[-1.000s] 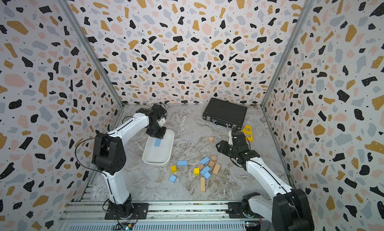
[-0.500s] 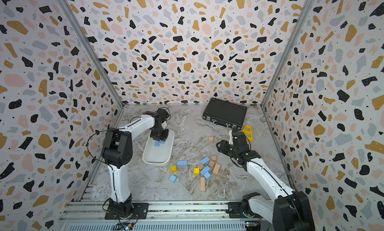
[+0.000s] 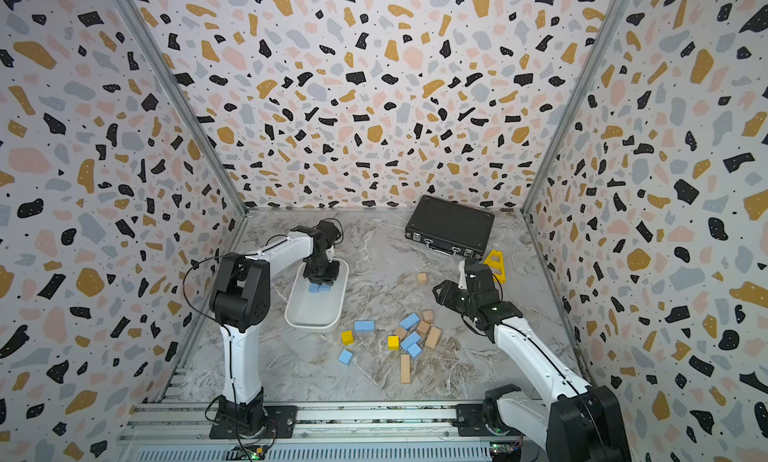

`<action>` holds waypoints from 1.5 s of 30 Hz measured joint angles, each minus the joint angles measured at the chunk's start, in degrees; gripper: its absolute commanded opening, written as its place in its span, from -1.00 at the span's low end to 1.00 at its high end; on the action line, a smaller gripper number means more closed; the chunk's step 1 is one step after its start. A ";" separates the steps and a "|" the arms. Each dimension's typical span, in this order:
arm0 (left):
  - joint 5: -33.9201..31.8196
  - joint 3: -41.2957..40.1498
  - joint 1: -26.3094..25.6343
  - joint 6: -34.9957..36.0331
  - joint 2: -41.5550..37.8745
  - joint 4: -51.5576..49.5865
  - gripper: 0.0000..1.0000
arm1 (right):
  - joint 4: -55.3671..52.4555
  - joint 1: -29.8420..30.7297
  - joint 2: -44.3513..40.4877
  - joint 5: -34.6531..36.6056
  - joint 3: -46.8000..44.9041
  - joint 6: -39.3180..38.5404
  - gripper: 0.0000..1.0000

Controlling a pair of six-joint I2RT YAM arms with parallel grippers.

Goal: Pick out the blue building blocks
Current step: Place the building block in the storage box, then pick up the building block from the center of the board.

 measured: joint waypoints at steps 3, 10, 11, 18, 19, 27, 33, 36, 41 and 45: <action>0.00 0.04 0.00 -0.28 0.02 0.02 -0.80 | -0.20 0.00 0.00 0.04 -0.02 0.00 0.10; -0.02 0.04 0.00 -0.70 0.13 0.22 -0.67 | -0.26 0.00 0.00 0.17 -0.04 0.00 0.10; -0.02 0.04 0.00 -0.70 0.13 0.22 -0.62 | -0.26 0.00 0.00 0.17 -0.04 0.00 0.10; 0.00 0.04 0.00 -0.70 0.13 0.24 -0.36 | -0.55 0.00 0.00 0.22 -0.04 0.00 0.09; -0.02 0.04 0.00 -0.70 0.13 0.24 -0.33 | -0.61 0.00 0.00 0.22 -0.04 0.00 0.10; 0.24 0.04 0.00 -0.72 0.04 0.44 -0.07 | -1.42 0.00 0.00 0.20 -0.04 0.00 0.10; 0.96 0.04 0.00 -0.50 -1.88 0.39 0.08 | -1.51 0.00 0.00 0.17 -0.04 -0.02 0.10; 1.14 0.04 0.00 0.02 -4.59 0.37 0.07 | -1.51 0.00 0.00 0.17 -0.04 0.00 0.10; 2.73 0.04 -0.02 3.80 -10.73 0.07 0.02 | -1.42 0.00 0.00 0.17 -0.04 -0.02 0.09; 6.97 0.79 -0.48 11.54 -14.49 -1.84 -0.03 | -1.31 0.00 0.00 0.13 -0.04 -0.33 0.10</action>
